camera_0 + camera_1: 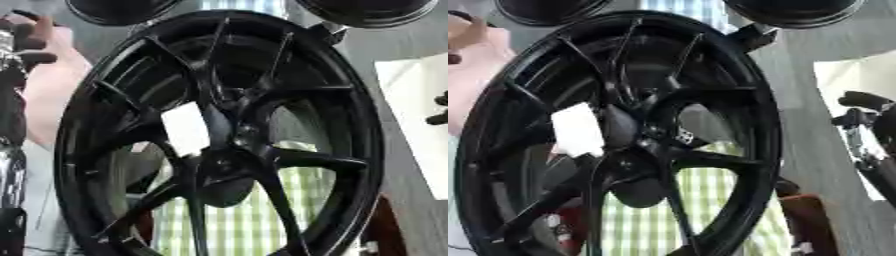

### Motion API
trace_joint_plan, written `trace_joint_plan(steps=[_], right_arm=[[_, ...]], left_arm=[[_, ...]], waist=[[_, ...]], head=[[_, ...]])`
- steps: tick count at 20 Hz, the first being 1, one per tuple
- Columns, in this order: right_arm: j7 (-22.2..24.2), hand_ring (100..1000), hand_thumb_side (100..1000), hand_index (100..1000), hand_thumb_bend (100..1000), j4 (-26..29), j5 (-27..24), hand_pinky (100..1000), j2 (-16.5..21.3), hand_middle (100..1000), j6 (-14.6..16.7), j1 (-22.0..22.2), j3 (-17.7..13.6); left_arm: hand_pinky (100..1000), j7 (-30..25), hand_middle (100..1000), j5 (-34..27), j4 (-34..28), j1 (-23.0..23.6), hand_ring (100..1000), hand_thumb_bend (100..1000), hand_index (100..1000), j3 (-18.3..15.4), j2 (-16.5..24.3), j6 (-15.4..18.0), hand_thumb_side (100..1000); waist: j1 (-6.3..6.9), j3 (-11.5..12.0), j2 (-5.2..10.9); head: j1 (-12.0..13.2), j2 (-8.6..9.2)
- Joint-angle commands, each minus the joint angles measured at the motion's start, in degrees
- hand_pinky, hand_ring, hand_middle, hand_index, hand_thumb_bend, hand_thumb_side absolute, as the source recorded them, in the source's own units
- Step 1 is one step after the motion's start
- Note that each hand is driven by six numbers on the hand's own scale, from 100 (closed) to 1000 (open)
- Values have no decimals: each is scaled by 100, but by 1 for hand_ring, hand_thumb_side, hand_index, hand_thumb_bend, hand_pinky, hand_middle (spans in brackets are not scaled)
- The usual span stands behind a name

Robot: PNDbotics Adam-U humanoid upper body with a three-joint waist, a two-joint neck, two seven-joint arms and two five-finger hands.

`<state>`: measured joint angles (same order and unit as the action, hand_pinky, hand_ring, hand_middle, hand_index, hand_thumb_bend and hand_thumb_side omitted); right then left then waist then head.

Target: Pull the pin out of the wheel hub.

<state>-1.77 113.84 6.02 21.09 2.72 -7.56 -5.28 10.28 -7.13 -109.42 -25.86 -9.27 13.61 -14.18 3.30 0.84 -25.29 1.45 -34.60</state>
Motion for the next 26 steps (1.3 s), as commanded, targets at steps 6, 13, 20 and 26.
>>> trace_joint_plan(steps=[6,13,20,26], right_arm=[[-56,664,640,813,100,75,85,908,98,743,19,-95,-59],[-174,664,641,813,100,75,143,908,63,743,46,-71,-132],[-218,664,644,813,100,75,234,908,106,743,36,3,-142],[-258,663,645,813,100,75,318,908,172,743,25,84,-158]], left_arm=[[936,-155,605,-144,-134,-84,604,100,777,29,384,121,631],[928,-430,634,-217,-146,-98,616,100,794,122,1274,384,558],[905,-824,628,-179,-409,-365,622,100,785,482,2613,582,514],[874,-1806,661,185,-499,-775,681,100,806,811,3897,1042,288]], waist=[[80,-58,414],[113,-87,328],[194,-69,326],[283,-31,346]], head=[[-171,-10],[-307,-105],[-426,-103],[-481,-69]])
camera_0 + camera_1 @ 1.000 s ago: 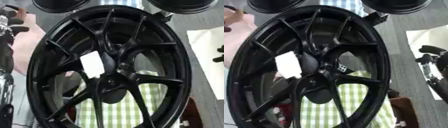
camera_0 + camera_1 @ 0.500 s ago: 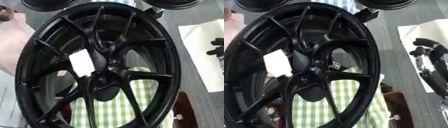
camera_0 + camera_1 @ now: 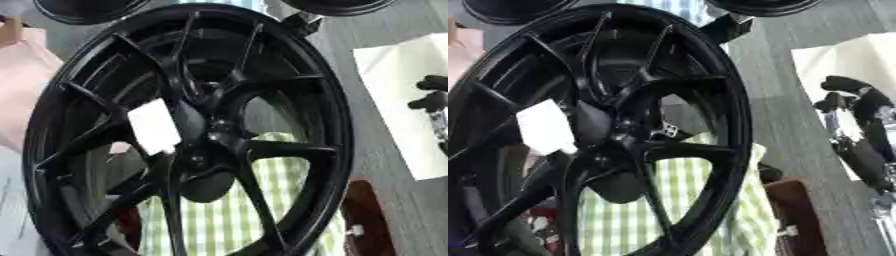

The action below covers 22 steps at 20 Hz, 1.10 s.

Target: Pull the pin out of the wheel hub.

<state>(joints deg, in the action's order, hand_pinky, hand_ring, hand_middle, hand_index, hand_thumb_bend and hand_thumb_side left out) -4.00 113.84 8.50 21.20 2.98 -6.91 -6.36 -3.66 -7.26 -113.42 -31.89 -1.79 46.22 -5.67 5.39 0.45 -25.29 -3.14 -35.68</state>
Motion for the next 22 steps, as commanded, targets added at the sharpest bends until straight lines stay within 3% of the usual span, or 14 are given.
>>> trace_joint_plan(steps=[1,3,6,9,13,19,22], right_arm=[[-39,663,646,813,100,75,84,908,169,743,-4,32,-51],[-45,663,647,813,100,75,112,908,187,743,-8,57,-50],[-38,663,649,813,100,75,153,908,217,743,-20,95,-36],[-27,663,650,813,100,75,184,908,234,743,-27,119,-25],[-20,663,651,813,100,75,206,908,248,743,-35,151,-15],[-9,663,651,813,100,75,225,908,257,743,-39,174,-4],[11,663,650,811,100,75,222,908,267,743,-35,173,13]], left_arm=[[870,-654,668,348,-85,-279,693,100,809,118,819,256,269],[858,-1126,683,667,-94,-495,723,100,815,241,1116,415,245],[847,-1937,698,1121,-114,-878,757,100,821,462,1419,924,257],[843,-2701,708,1566,-115,-1257,776,100,821,611,1470,1405,282],[843,-3647,710,1784,-117,-1731,783,100,820,846,1361,1723,306],[845,-4250,710,1579,-117,-2120,782,100,820,1035,1215,1901,309],[853,-4396,727,1276,-117,-2347,780,100,833,1318,1132,2125,307]], waist=[[88,11,349],[115,16,354],[153,28,366],[173,34,378],[184,44,393],[186,58,406],[191,44,415]], head=[[-27,50],[-31,63],[-30,70],[-37,94],[-27,129],[-23,152],[19,167]])
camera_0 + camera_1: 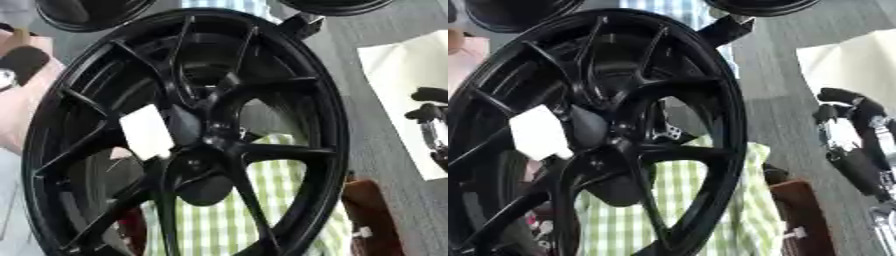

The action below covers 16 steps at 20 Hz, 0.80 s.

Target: Pull the pin out of the wheel hub.

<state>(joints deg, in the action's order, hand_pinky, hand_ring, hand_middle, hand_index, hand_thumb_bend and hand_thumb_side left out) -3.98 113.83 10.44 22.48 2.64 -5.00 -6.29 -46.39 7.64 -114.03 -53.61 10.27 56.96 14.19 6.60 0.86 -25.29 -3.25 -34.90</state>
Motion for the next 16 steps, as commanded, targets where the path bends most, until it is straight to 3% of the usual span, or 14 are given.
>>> trace_joint_plan(steps=[1,6,11,16], right_arm=[[14,663,651,812,100,76,24,908,141,743,-1,-20,10],[45,663,652,812,100,76,12,908,154,743,1,-22,28],[59,663,652,812,100,76,9,908,160,743,4,-22,36],[95,663,653,812,100,76,1,908,176,742,6,-33,71]], left_arm=[[854,-158,733,-313,-56,-244,782,100,837,188,35,202,307],[868,-395,777,-581,-56,-458,803,100,854,479,7,436,315],[890,-533,803,-622,-56,-531,828,100,865,547,-12,522,318],[889,-557,815,-462,-56,-729,841,294,863,917,-80,854,384]], waist=[[70,-1,417],[79,-16,422],[83,-20,424],[93,-49,423]], head=[[36,88],[64,72],[81,58],[110,39]])
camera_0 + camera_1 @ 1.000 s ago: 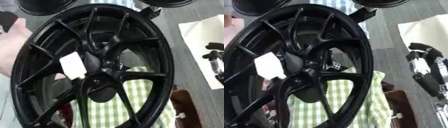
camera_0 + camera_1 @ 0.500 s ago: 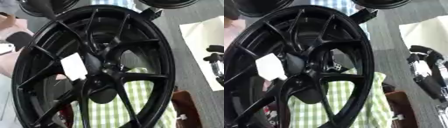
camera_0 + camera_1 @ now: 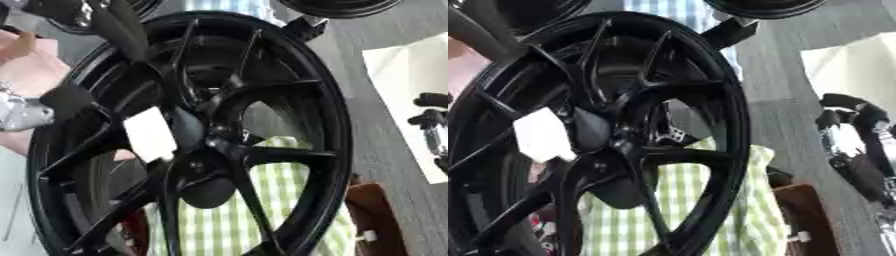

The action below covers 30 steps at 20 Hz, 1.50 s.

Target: Pull the pin out of the wheel hub.

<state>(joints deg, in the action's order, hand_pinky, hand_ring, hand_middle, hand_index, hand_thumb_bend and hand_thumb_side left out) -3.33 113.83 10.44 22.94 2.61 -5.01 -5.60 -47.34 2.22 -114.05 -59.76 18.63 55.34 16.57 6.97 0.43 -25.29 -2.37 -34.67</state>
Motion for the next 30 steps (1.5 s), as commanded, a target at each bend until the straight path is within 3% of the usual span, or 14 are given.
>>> trace_joint_plan(steps=[1,5,10,16,22,30], right_arm=[[35,663,653,812,100,76,-3,908,130,742,10,-35,5],[53,663,654,812,100,76,-16,908,134,742,14,-51,17],[68,663,654,812,100,76,-20,908,139,742,15,-57,27],[82,663,655,813,100,76,-28,908,137,742,13,-76,41],[106,663,656,813,100,76,-52,909,125,742,12,-112,60],[132,663,657,813,100,76,-82,908,104,742,8,-148,75]], left_arm=[[889,-463,817,154,-54,-124,843,318,863,127,80,690,394],[898,-463,818,430,-54,-111,844,380,872,343,72,875,398],[896,-463,800,690,-54,-159,848,537,864,544,72,1100,451],[890,-463,775,1105,-54,-142,844,521,855,698,42,1173,462],[888,-463,797,1121,-38,-128,842,430,856,863,-27,1057,428],[880,-463,807,1370,224,-143,841,469,847,1046,-96,1174,448]], waist=[[57,-11,422],[59,-34,415],[67,-51,406],[70,-76,392],[65,-120,371],[56,-152,354]], head=[[22,17],[34,20],[39,-8],[46,-25],[94,-43],[146,-43]])
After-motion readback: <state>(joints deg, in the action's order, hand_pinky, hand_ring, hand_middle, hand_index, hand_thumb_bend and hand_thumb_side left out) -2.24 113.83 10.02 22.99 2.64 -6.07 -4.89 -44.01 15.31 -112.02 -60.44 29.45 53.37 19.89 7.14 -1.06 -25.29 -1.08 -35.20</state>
